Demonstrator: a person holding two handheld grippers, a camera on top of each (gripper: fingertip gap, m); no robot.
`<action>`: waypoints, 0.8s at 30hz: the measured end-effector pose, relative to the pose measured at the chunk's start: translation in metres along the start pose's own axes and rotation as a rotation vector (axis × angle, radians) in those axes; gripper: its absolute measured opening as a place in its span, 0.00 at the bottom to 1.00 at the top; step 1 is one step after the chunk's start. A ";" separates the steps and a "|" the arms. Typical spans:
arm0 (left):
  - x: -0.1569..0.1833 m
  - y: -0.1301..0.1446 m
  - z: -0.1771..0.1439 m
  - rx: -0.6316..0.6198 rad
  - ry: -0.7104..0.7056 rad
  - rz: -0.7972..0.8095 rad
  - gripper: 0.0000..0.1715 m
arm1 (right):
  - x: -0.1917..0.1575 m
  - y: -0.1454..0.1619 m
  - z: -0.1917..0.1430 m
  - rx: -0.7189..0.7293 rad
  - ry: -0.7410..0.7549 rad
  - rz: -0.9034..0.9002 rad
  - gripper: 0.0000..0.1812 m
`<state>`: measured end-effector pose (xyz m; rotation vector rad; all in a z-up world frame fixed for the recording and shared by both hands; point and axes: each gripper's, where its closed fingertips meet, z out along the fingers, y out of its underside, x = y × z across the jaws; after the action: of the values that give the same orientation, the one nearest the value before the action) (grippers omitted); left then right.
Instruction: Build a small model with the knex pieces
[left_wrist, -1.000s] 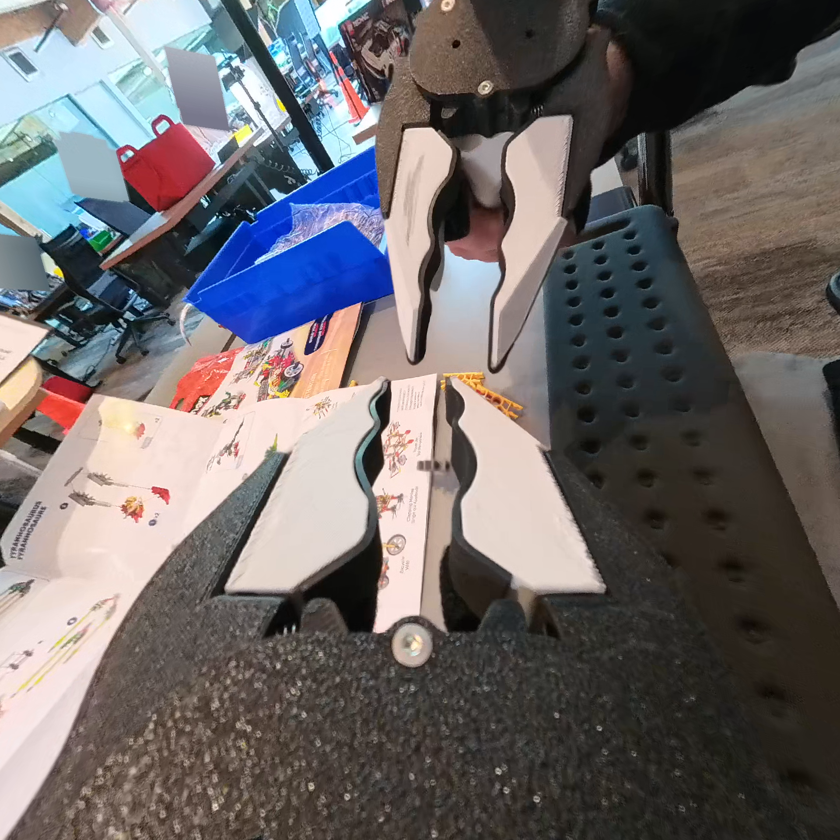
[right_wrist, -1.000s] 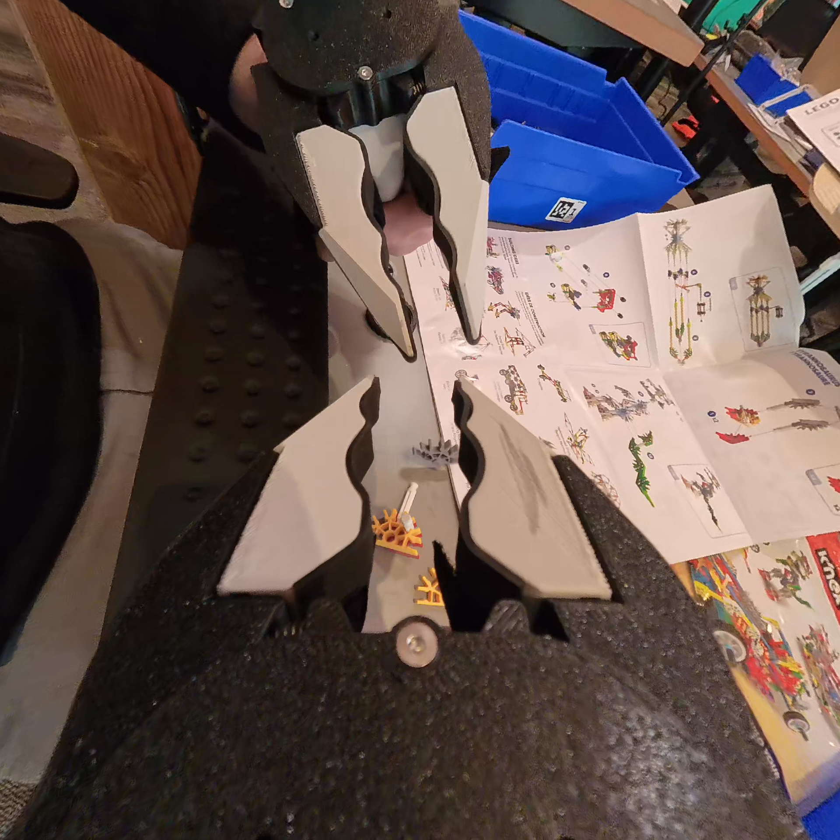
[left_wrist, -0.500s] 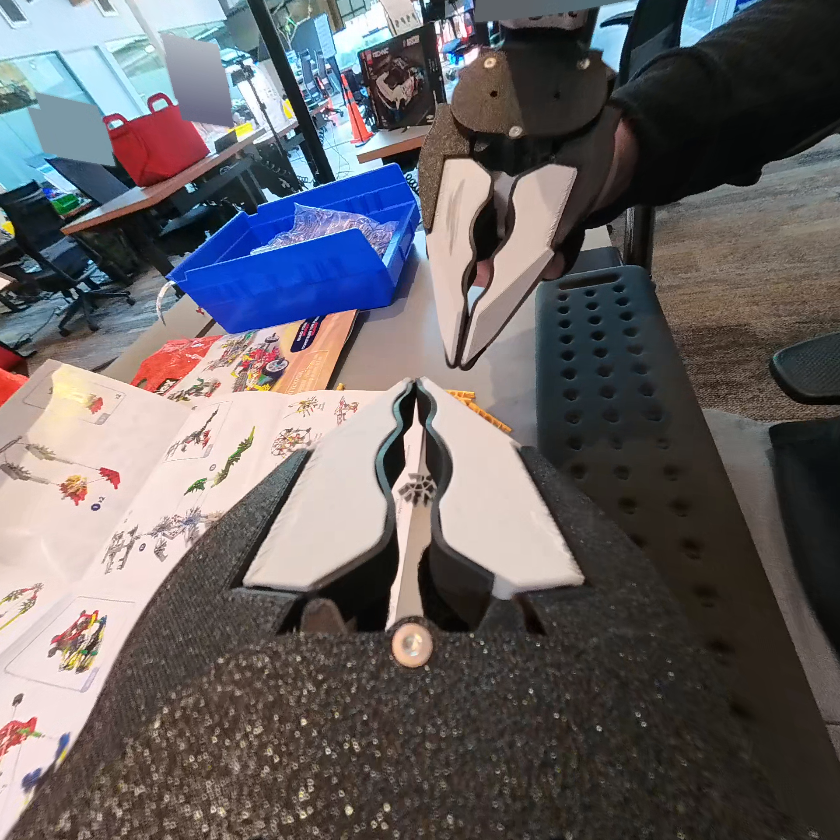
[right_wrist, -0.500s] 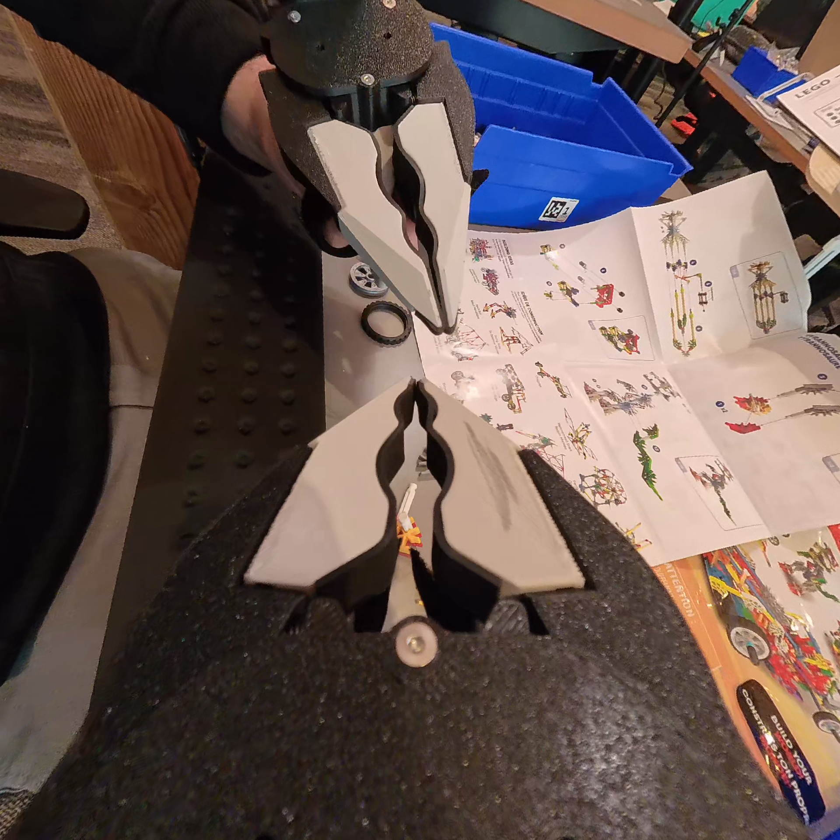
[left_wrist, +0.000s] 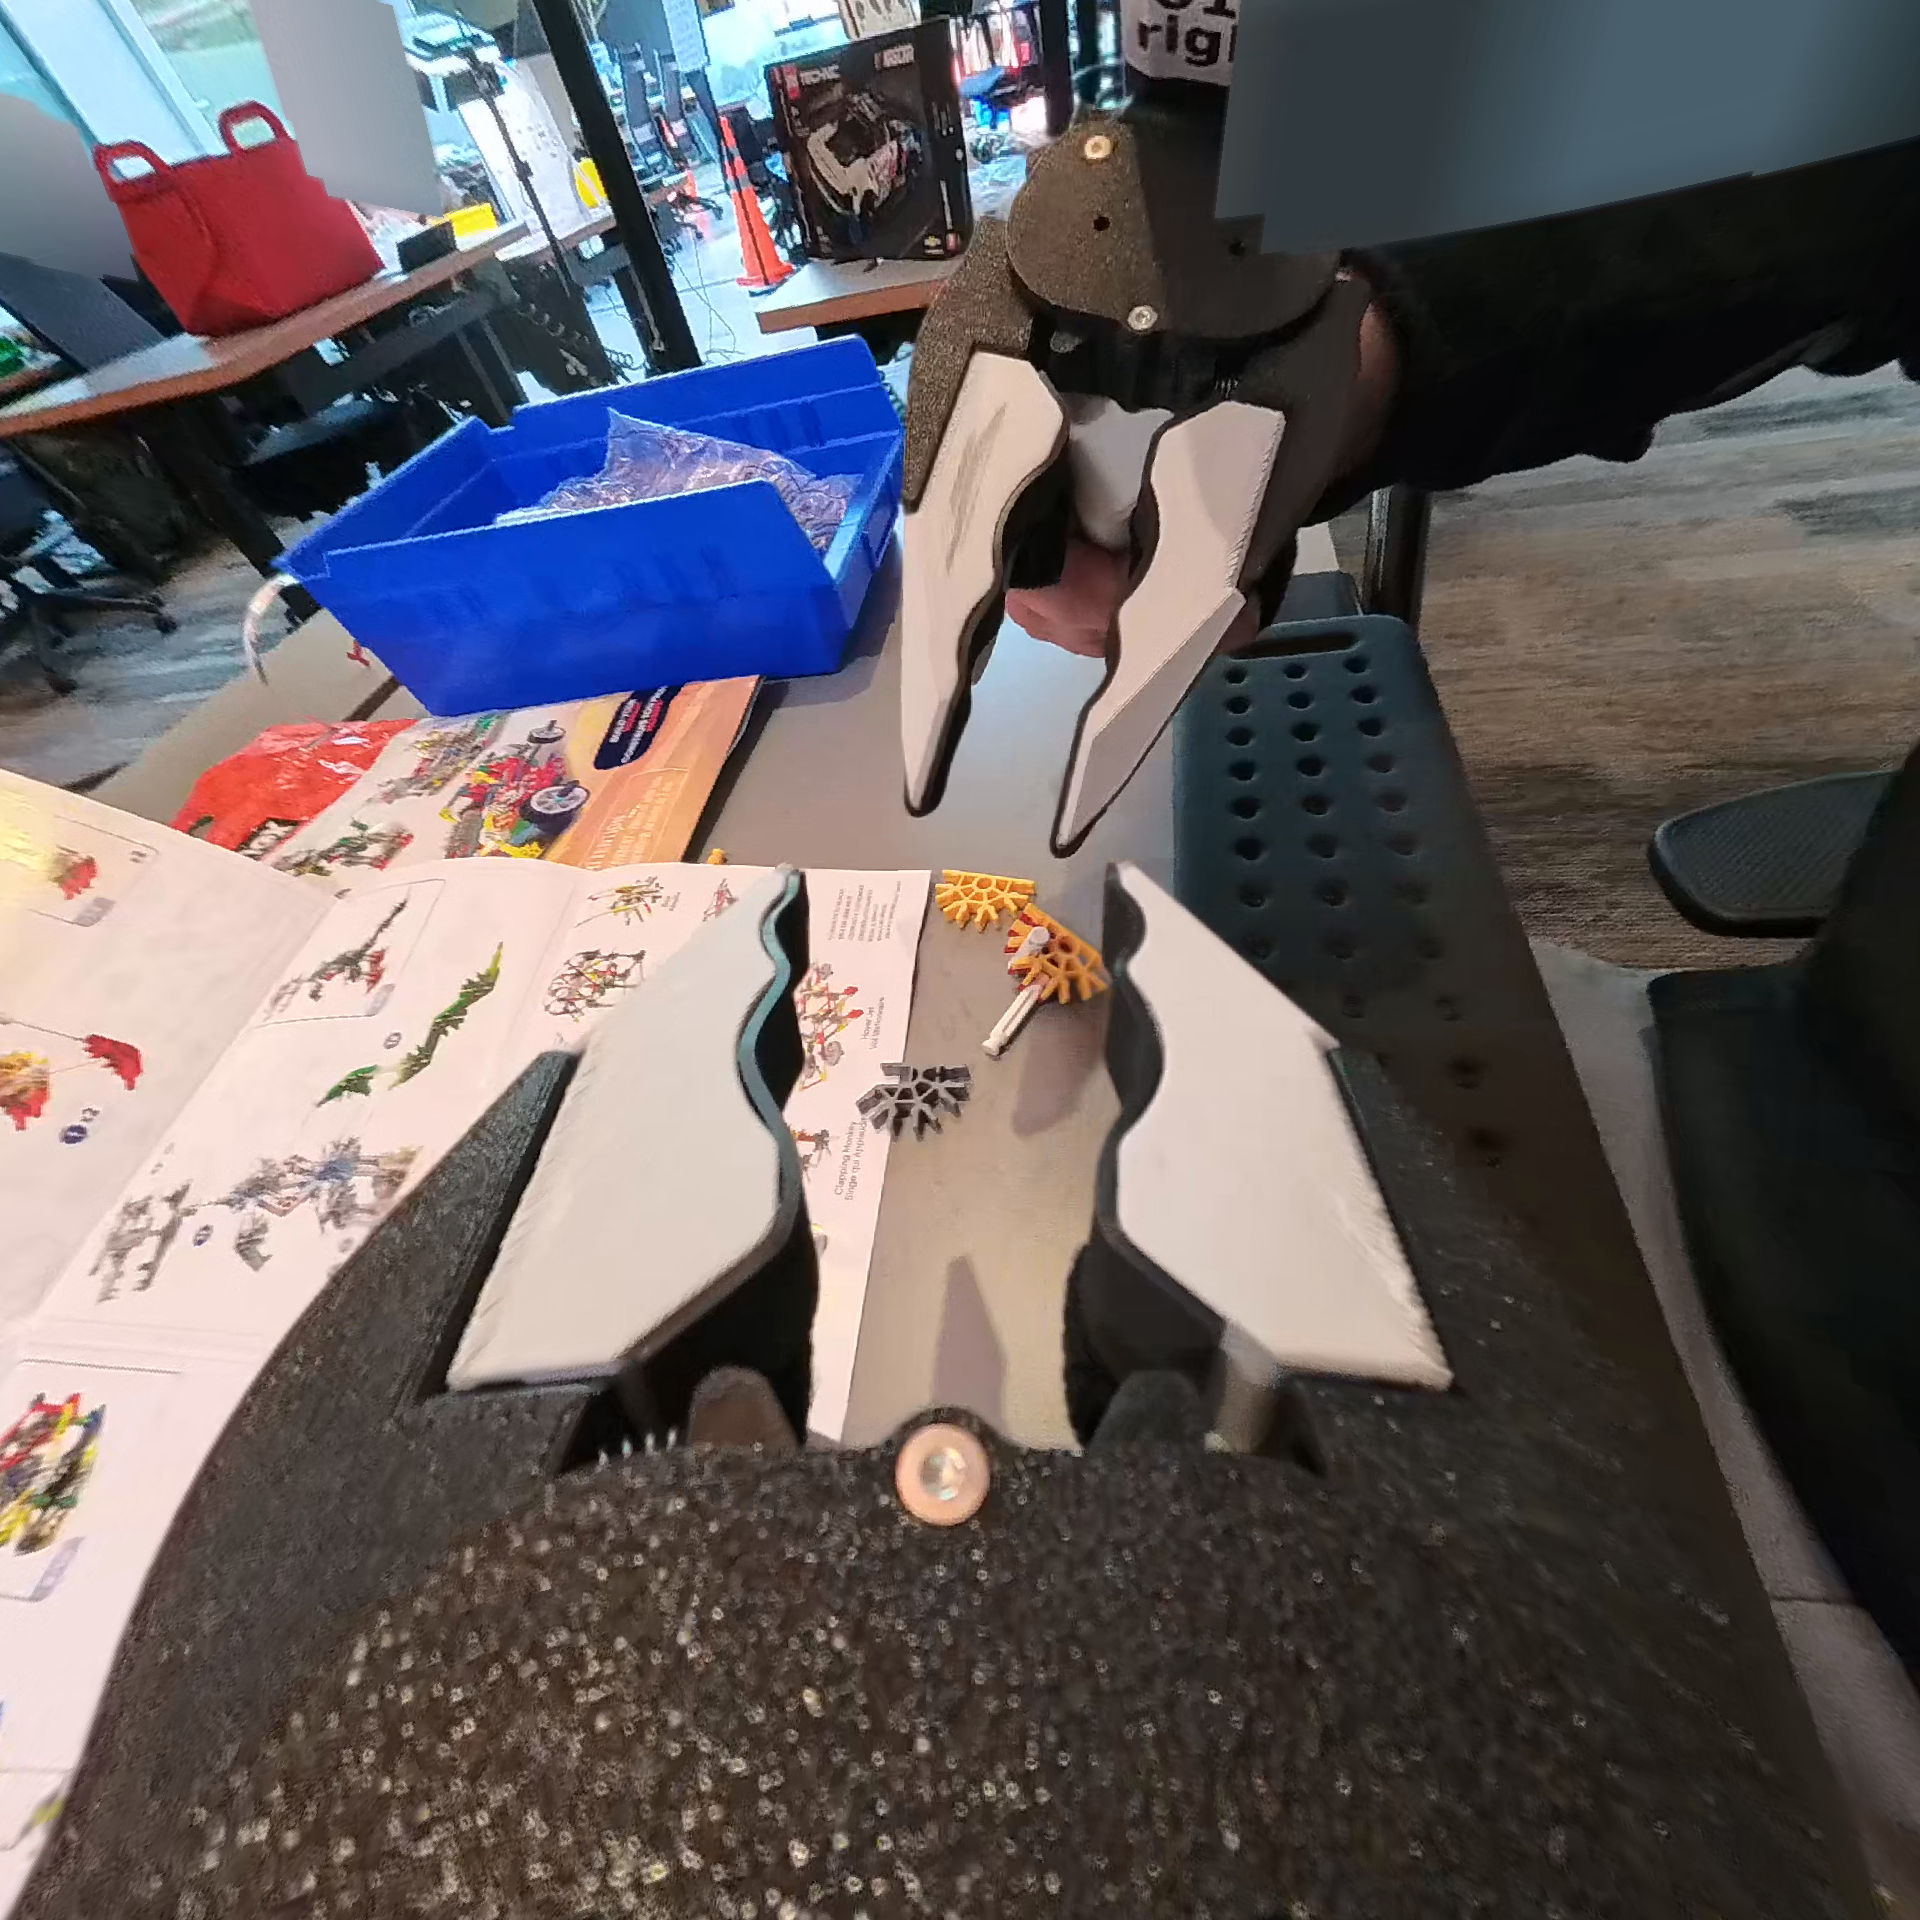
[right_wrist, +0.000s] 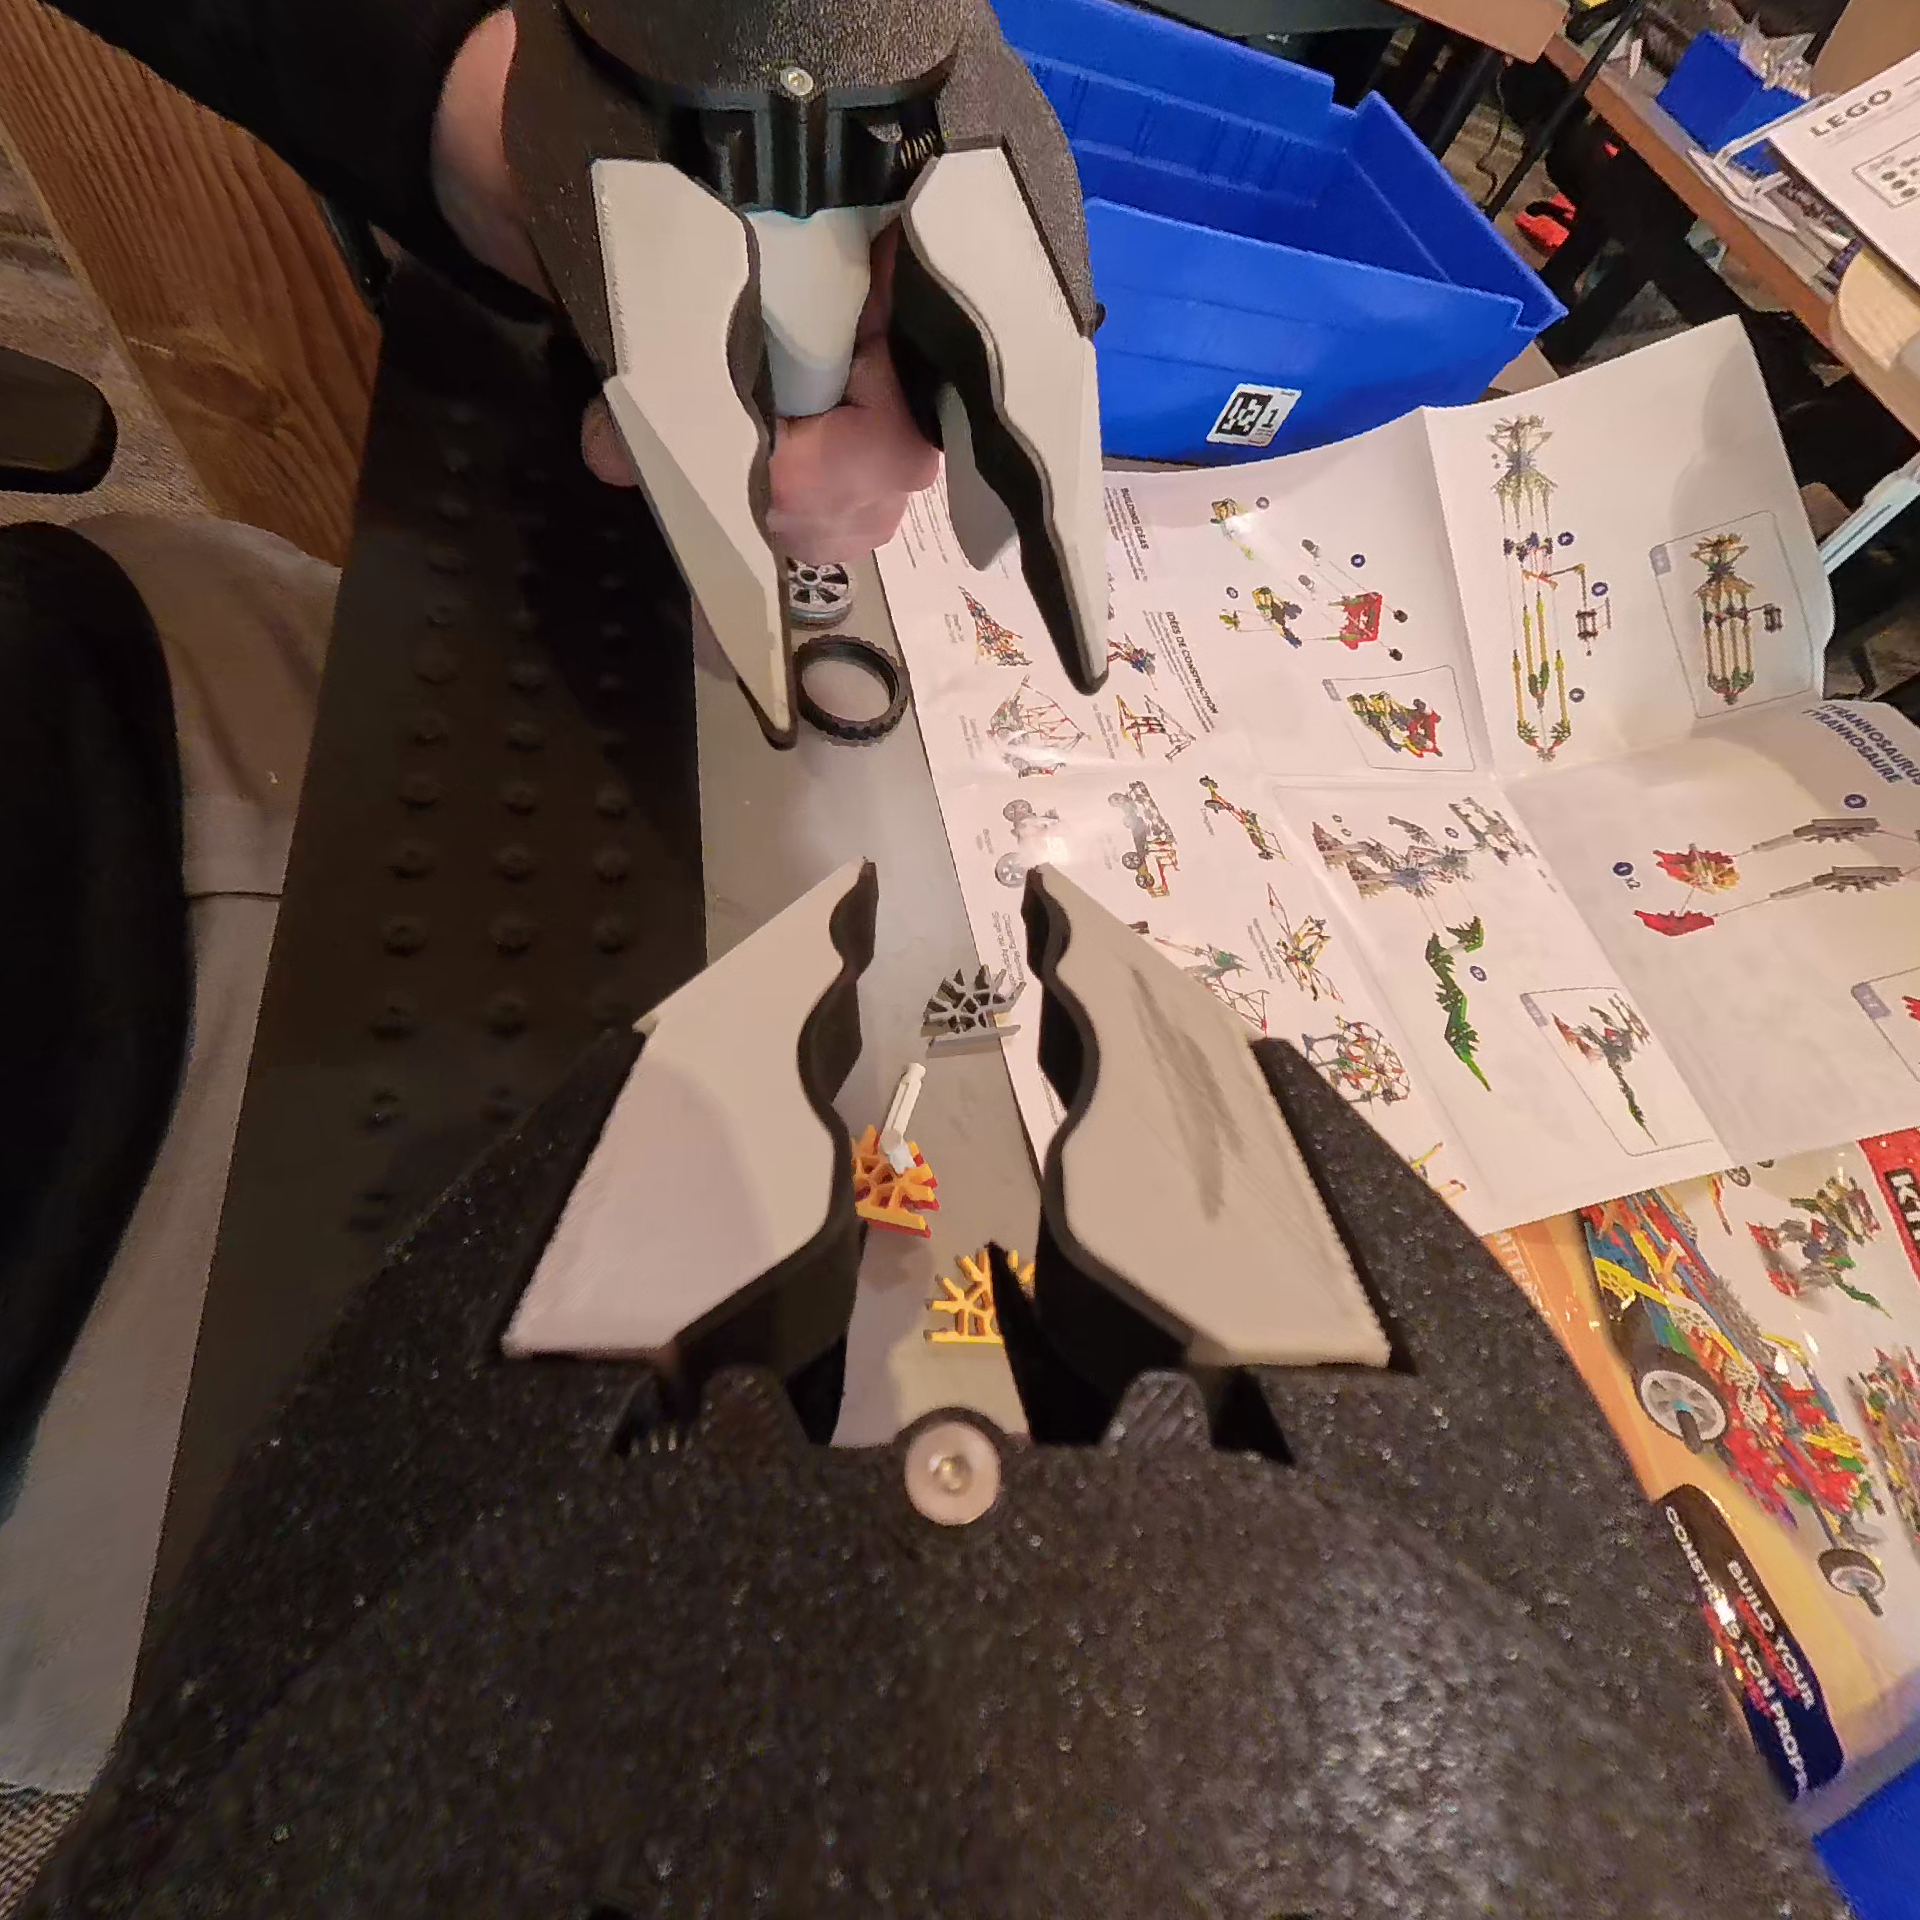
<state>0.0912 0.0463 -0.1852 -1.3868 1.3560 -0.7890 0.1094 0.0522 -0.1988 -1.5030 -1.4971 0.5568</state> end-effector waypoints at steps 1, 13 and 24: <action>0.000 0.000 0.000 0.004 0.004 -0.010 0.34 | 0.001 0.001 0.000 -0.001 0.001 0.002 0.15; -0.027 0.035 -0.013 -0.193 -0.139 0.212 0.39 | 0.025 0.042 0.002 -0.215 0.178 -0.192 0.29; -0.042 0.056 -0.023 -0.312 -0.193 0.296 0.39 | 0.039 0.068 0.004 -0.369 0.276 -0.318 0.31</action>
<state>0.0455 0.0893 -0.2239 -1.4126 1.5286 -0.2476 0.1487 0.1005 -0.2465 -1.4976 -1.6304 -0.1192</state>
